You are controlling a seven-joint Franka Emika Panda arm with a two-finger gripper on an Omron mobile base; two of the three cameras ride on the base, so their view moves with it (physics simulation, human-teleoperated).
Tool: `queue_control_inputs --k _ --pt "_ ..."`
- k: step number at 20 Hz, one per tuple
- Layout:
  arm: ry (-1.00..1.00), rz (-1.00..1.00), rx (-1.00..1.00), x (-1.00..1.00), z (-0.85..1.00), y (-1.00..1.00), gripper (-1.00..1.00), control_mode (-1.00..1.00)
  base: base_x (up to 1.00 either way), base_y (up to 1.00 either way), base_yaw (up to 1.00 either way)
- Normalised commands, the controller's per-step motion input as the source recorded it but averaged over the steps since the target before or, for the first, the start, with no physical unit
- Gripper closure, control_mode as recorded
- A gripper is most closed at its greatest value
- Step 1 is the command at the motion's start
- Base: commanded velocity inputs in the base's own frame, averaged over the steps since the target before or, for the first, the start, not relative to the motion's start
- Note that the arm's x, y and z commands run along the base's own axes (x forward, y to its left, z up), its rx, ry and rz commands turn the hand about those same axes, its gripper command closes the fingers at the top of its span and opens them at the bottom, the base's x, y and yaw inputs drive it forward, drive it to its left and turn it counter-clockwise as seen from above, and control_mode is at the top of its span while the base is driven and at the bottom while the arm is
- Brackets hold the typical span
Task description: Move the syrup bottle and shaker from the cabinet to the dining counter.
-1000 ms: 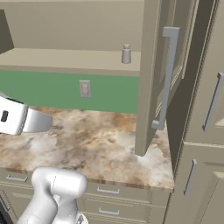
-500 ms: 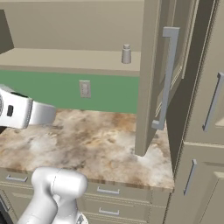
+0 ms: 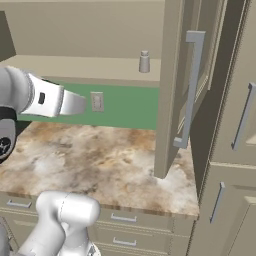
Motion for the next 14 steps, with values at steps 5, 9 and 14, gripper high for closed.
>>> queue_control_inputs --k 5,9,14 --pt "0.00 -0.07 0.00 0.52 0.03 -0.11 -1.00 -1.00 0.00 0.00 0.00" --pt "-0.04 -0.08 0.00 0.50 0.00 -0.12 -1.00 -1.00 0.00 0.00 0.00" --pt "-0.01 -0.06 0.00 0.47 0.00 -0.17 -1.00 -1.00 0.00 0.00 0.00"
